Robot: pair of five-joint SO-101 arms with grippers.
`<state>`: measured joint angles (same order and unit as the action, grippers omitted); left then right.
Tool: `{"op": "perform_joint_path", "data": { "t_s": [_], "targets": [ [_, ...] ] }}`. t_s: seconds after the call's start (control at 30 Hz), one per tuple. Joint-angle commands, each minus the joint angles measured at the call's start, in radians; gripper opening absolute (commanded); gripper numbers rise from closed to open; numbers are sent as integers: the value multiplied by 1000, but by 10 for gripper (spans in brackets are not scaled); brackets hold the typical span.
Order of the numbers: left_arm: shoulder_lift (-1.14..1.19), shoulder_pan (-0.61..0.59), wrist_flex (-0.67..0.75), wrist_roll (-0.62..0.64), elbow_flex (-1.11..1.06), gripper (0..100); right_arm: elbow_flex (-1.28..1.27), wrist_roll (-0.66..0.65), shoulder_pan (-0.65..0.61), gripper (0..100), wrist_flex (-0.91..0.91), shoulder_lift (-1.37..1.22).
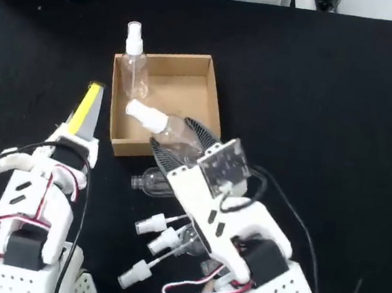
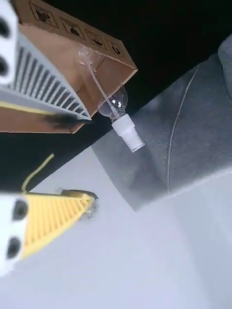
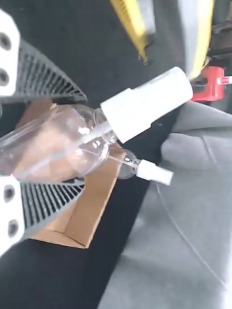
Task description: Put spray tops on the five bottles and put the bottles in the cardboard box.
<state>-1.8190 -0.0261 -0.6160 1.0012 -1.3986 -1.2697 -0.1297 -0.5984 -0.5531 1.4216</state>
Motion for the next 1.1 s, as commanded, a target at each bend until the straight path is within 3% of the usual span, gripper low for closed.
{"op": "perform_joint_path", "data": {
  "t_s": [0.0,0.17,0.43,0.9,1.07],
  "targets": [
    [-6,-1,112,-46,-38,213,-1,-2,-20,22,14,79],
    [-5,7,123,-48,-47,213,-12,-2,-21,21,12,96],
    [-5,199,74,-184,-62,213,-30,-5,-54,21,12,96],
    [-5,213,72,-198,-61,213,-42,-66,-49,21,2,93],
    [-5,242,72,-264,-64,212,-45,-66,-49,21,-2,93]
  ]
}}
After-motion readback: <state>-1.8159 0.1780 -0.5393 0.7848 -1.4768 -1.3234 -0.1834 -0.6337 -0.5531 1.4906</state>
